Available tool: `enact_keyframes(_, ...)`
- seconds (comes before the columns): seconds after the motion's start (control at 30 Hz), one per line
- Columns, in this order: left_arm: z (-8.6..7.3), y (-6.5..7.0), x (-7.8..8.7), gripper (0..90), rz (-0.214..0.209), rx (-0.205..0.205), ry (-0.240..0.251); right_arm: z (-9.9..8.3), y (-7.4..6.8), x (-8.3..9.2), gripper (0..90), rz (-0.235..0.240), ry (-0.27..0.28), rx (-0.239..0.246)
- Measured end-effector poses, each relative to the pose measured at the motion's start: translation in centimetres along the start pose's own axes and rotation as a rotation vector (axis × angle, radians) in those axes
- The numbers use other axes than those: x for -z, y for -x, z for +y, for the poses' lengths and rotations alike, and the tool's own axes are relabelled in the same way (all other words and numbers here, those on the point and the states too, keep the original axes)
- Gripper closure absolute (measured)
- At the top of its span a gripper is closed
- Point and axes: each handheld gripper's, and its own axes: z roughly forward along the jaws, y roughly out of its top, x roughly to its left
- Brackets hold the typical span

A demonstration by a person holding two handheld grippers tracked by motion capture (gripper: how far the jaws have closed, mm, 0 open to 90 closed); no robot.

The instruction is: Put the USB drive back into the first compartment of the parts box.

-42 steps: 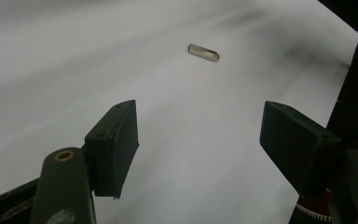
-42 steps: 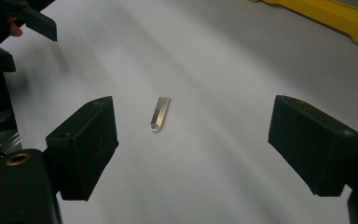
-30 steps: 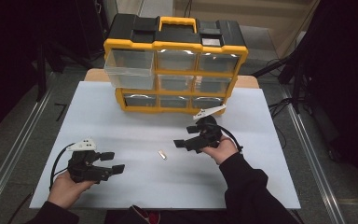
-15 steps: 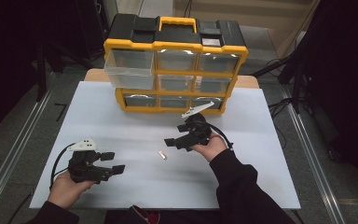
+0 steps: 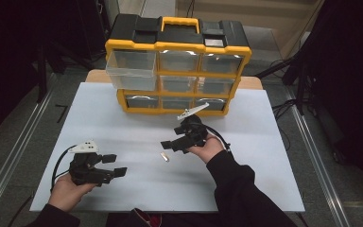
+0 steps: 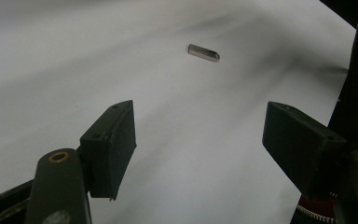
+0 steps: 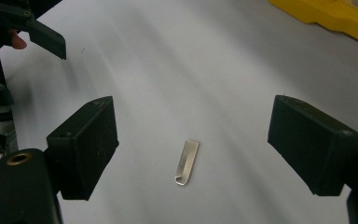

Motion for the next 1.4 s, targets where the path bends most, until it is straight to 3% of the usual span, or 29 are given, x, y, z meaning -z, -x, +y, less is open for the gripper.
enact_keyframes(0.27,0.0,0.1,0.0,27.1,0.003,-0.008,-0.002,-0.2,-0.2,-0.6,14.0,-0.036,-0.026,0.016)
enact_keyframes(1.03,0.0,0.2,0.1,27.1,-0.003,-0.011,-0.004,-2.4,-0.2,-3.6,21.7,-0.067,-0.089,-0.032)
enact_keyframes(1.4,0.0,0.2,-0.1,27.1,-0.012,-0.011,-0.014,-3.4,-0.7,-5.2,38.8,-0.069,-0.128,0.000)
